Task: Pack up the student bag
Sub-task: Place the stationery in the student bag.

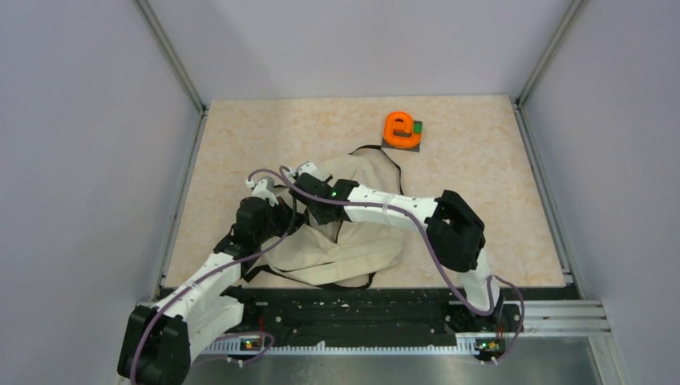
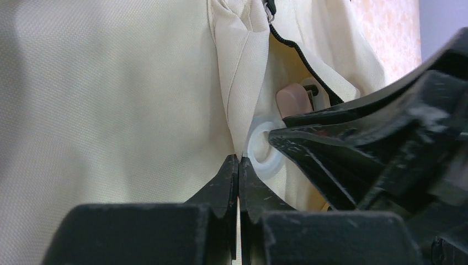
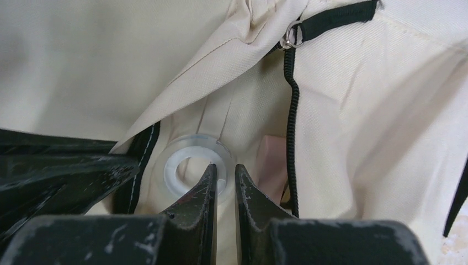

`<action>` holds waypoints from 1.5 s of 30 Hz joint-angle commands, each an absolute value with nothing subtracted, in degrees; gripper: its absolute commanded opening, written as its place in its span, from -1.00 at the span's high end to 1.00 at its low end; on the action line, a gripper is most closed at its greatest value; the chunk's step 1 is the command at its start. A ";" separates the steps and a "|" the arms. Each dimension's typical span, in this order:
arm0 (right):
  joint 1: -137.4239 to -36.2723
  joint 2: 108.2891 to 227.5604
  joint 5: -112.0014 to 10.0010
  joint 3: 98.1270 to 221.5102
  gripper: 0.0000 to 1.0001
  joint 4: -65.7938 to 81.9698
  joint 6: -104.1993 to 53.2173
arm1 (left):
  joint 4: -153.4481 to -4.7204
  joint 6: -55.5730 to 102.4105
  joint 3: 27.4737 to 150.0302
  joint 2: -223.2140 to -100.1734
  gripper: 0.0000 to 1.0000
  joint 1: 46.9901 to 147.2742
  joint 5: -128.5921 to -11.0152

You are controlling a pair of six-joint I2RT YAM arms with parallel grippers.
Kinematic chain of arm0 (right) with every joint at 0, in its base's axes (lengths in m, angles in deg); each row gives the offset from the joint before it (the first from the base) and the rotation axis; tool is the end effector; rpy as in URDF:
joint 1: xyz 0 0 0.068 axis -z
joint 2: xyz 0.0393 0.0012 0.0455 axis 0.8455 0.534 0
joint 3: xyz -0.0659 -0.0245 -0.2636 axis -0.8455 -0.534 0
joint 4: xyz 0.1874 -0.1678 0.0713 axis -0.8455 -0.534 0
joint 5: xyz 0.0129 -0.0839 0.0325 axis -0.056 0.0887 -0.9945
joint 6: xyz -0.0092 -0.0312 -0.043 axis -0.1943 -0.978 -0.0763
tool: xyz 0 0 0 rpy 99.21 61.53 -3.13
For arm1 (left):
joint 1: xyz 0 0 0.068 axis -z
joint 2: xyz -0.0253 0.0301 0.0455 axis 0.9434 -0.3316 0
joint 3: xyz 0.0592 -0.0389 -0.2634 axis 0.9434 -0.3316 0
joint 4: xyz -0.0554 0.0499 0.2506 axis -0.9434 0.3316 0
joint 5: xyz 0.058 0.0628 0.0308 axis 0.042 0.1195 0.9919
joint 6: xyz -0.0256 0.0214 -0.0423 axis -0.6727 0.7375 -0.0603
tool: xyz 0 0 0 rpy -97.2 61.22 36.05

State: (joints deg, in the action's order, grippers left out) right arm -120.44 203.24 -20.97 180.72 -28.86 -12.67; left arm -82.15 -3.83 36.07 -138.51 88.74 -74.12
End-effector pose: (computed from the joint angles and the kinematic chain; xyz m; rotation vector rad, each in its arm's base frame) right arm 0.2163 0.3899 0.2331 -0.7717 2.3430 0.1072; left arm 0.1812 -0.0674 0.1898 -0.2445 2.1331 -0.8264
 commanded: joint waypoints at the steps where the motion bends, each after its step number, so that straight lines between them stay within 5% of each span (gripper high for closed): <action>1: -120.08 205.30 -19.29 183.19 1.00 -30.16 -11.88 | -85.12 -2.87 37.15 -136.88 1.00 88.30 -72.79; 17: -117.84 203.95 -8.89 180.77 0.89 -35.78 -9.60 | -84.44 -2.71 36.93 -136.03 1.00 88.30 -72.35; 28: -117.84 200.25 -19.48 181.23 -0.12 -29.88 -14.63 | -83.17 -2.23 37.09 -136.05 1.00 88.30 -72.84; 37: -117.89 187.06 -36.64 174.71 -0.38 -20.24 -16.71 | -80.25 -0.43 39.06 -135.74 1.00 88.30 -70.94; 45: -117.75 177.00 -30.84 166.86 -0.37 -19.51 -16.59 | -78.78 0.43 41.46 -138.04 1.00 88.30 -75.18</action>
